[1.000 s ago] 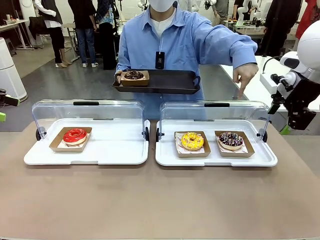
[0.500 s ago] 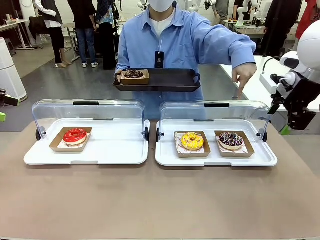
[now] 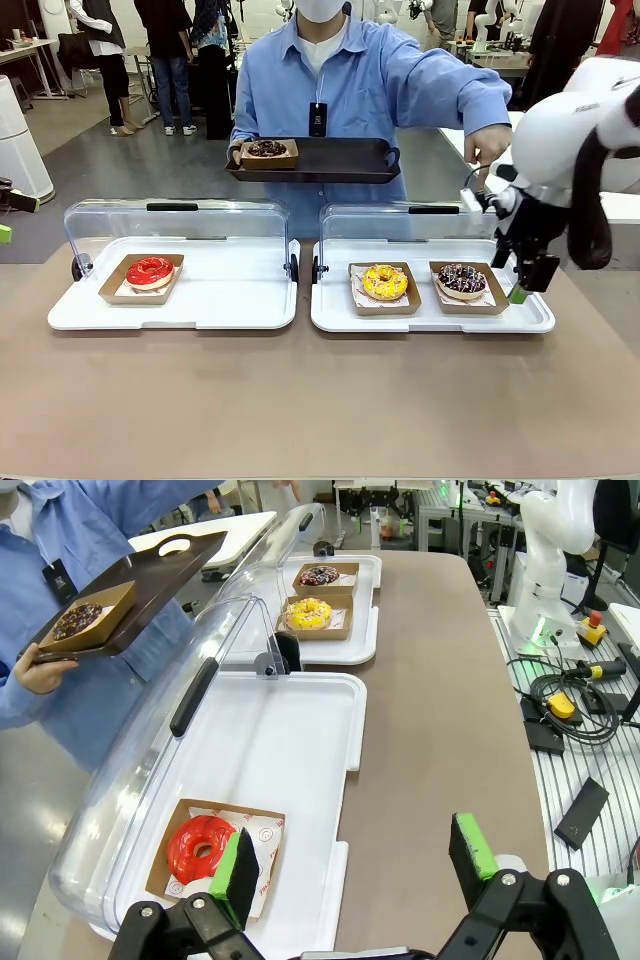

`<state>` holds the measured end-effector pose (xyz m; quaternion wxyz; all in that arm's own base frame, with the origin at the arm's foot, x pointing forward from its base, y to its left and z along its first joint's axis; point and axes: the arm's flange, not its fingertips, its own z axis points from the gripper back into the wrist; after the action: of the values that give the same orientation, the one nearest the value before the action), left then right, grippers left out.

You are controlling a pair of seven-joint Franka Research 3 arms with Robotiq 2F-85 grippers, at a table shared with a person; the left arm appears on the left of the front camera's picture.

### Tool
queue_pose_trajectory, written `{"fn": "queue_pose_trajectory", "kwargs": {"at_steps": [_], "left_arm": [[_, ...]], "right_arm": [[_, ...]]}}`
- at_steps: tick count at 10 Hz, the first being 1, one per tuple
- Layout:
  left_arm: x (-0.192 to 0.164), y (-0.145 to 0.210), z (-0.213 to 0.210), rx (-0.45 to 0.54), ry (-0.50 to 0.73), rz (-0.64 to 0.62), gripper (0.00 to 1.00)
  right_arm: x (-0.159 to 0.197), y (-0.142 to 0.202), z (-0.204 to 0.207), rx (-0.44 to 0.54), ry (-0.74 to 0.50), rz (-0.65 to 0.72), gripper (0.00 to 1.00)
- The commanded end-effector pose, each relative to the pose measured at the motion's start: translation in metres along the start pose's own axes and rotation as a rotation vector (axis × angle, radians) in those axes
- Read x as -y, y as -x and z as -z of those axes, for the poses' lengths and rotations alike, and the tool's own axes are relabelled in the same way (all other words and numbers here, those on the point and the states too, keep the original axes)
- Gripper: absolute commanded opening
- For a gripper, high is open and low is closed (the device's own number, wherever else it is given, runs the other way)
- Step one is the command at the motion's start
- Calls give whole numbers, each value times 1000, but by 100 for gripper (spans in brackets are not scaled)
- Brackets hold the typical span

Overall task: Provide the desired donut to the person.
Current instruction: Pick up and lift the Paper togo box containing the Donut pointed at by the person.

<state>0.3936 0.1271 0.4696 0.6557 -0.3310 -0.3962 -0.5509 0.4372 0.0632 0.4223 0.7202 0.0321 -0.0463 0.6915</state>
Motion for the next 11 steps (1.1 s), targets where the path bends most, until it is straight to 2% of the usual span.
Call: {"fn": "queue_pose_trajectory", "kwargs": {"at_steps": [1, 11], "left_arm": [[1, 0, -2, 3, -1, 3, 100], [1, 0, -2, 3, -1, 3, 100]], "right_arm": [[18, -7, 11, -23, 6, -3, 100], [56, 24, 74, 26, -71, -18, 100]]}}
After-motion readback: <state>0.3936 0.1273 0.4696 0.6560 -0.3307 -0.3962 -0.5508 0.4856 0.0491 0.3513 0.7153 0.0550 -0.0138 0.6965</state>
